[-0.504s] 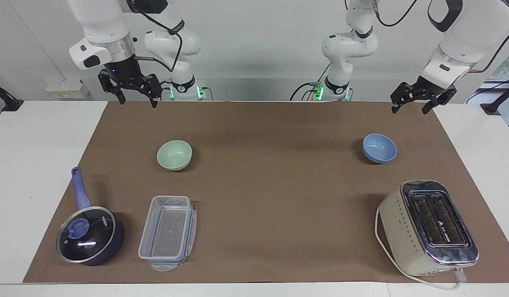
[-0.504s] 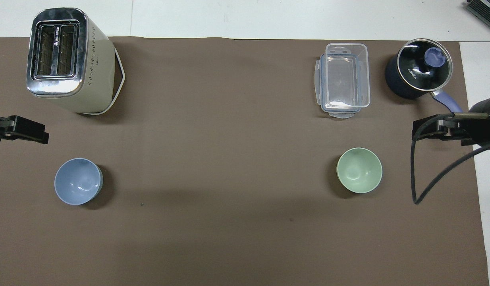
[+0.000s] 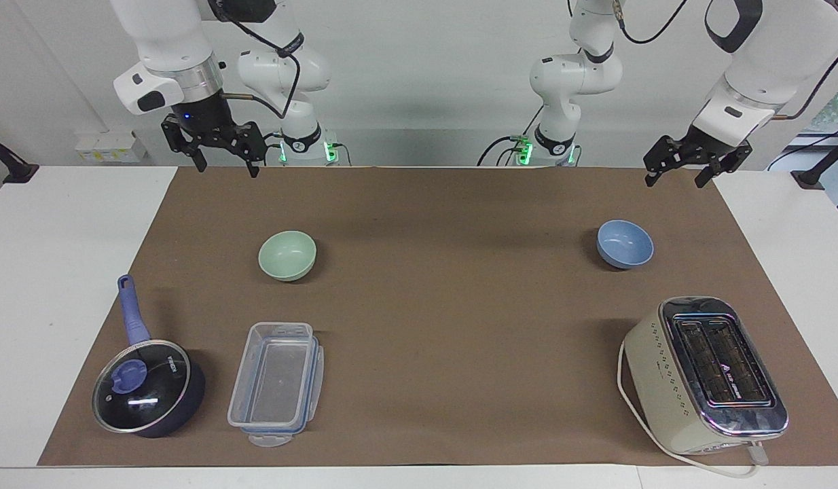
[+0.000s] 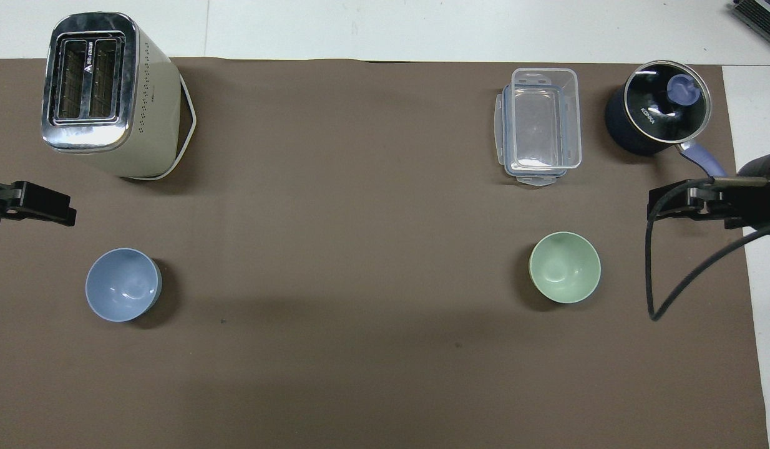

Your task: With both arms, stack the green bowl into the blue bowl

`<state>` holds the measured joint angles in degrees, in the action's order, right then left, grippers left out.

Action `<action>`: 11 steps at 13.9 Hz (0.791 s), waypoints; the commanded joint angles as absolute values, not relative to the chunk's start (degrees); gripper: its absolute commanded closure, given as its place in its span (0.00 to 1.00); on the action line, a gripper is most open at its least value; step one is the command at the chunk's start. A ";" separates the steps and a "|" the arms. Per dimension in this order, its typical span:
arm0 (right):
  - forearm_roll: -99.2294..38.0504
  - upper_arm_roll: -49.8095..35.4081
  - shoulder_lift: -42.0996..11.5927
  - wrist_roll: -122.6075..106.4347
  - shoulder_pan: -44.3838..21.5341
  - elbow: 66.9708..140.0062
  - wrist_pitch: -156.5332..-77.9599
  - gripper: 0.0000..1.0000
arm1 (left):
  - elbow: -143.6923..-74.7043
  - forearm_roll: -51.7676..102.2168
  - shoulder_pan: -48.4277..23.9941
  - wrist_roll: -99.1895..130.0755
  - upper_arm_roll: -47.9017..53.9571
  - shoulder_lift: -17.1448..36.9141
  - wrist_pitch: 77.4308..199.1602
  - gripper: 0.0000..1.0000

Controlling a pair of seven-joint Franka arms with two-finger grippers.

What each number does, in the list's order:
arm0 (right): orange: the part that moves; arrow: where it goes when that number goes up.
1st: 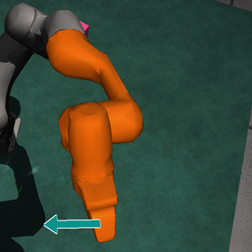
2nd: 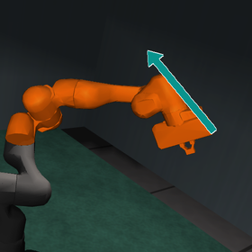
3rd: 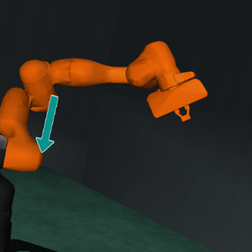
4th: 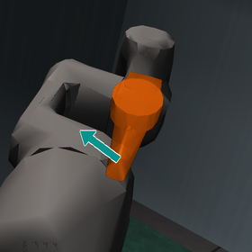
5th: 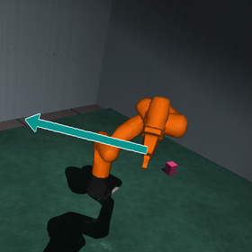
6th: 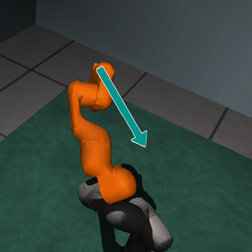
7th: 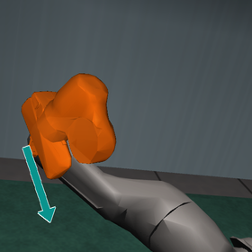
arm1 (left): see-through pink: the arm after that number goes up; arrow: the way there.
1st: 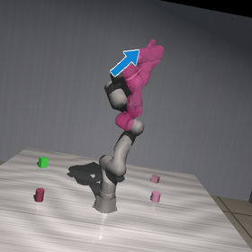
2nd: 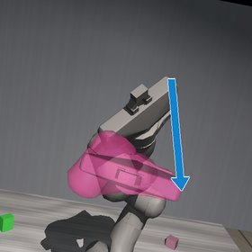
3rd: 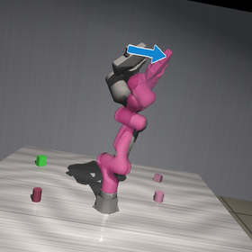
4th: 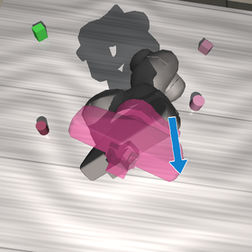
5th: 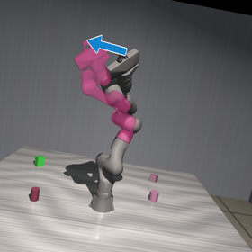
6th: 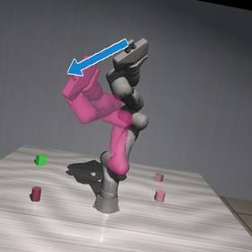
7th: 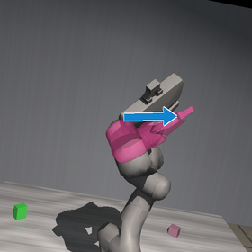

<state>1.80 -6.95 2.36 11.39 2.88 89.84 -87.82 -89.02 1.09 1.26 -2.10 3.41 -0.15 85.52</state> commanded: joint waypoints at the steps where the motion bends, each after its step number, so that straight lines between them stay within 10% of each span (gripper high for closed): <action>1: 2.02 -7.29 2.99 12.22 3.43 90.26 -87.19 0.00 | -90.62 0.35 1.32 -1.93 3.43 -1.49 85.78 0.00; 11: 0.97 -7.21 2.99 12.04 4.04 90.35 -87.10 0.00 | -93.68 0.35 2.45 -3.16 3.08 -1.58 87.79 0.00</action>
<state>1.66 -6.92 2.36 11.39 3.29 89.84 -87.82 -90.56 1.09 1.35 -2.18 3.10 -0.15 85.77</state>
